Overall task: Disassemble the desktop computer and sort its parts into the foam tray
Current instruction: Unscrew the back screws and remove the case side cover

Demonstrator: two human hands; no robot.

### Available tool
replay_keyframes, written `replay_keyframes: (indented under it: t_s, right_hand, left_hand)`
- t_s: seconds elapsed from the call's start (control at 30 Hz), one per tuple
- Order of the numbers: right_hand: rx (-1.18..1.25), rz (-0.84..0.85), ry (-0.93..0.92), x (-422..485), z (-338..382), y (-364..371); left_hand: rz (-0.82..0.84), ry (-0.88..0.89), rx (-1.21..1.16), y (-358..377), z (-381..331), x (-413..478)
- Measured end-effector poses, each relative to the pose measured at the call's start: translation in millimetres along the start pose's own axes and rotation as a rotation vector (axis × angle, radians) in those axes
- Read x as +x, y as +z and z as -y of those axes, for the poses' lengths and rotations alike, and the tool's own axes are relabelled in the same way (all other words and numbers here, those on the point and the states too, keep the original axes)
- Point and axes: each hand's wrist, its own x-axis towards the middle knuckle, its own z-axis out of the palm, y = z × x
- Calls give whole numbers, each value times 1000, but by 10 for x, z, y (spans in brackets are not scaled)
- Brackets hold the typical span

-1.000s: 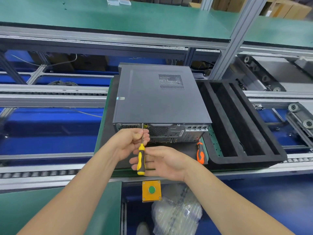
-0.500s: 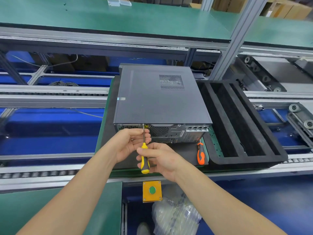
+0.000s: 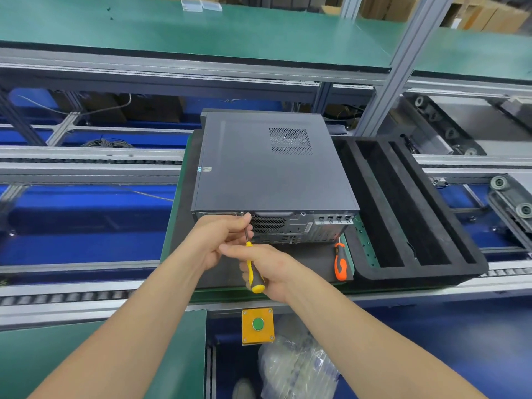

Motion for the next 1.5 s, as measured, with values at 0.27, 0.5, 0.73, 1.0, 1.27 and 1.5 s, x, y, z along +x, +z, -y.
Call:
replay_keyframes:
  t_s: [0.27,0.5,0.73,1.0,1.27,1.5]
  right_hand:
    - [370,268,90,-117,-44,-120]
    - [266,227,0,-125,-60,-215]
    - [139,108,-143,-77,-58,-141]
    - [108,-29,-125,-7,-86,-121]
    - [66,-18,-55,-3,-126,-171]
    - [11,21,-38,-38,-241,-220]
  left_hand:
    - [40,-63,-39,19,35,23]
    - [115,-96,-153,12,27,23]
    - [151,-140,-257,-58,-4,-20]
    - [92,-165,-369,11,34,1]
    - [61,-174,-408,72,82,-22]
    - [89,-142,-384,13,189,20]
